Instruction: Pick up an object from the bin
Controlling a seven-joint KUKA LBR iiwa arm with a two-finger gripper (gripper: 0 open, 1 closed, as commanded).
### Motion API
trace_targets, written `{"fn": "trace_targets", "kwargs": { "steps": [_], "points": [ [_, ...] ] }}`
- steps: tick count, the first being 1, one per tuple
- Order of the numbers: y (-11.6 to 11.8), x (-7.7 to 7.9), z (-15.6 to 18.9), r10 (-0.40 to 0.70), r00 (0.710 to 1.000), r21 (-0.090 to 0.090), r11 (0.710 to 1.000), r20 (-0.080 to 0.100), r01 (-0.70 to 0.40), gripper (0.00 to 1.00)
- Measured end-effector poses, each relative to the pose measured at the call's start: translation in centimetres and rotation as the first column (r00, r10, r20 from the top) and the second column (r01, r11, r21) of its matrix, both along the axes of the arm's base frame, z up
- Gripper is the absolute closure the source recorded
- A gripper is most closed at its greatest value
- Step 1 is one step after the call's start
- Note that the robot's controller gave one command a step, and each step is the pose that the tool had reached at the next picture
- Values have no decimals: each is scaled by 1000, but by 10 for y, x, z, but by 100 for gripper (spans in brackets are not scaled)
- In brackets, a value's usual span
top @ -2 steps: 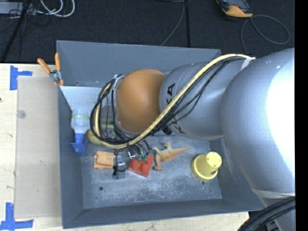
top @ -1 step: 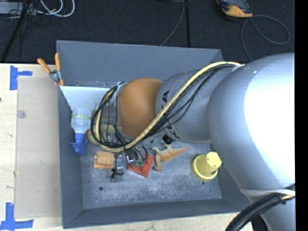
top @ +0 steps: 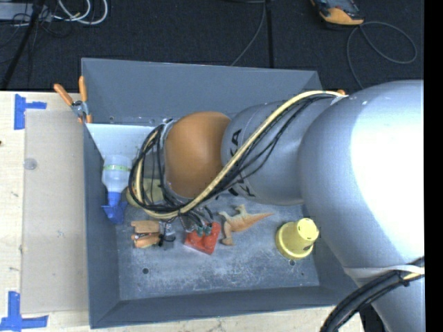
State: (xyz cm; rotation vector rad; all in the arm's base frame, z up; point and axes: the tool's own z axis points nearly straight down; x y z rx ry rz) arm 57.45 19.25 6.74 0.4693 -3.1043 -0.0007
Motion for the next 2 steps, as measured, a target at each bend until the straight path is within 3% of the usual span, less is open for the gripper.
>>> {"fn": "trace_targets", "kwargs": {
  "steps": [2],
  "points": [
    [0,0,5,2,1000,0,1000,-2,-2,100]
  ]
}}
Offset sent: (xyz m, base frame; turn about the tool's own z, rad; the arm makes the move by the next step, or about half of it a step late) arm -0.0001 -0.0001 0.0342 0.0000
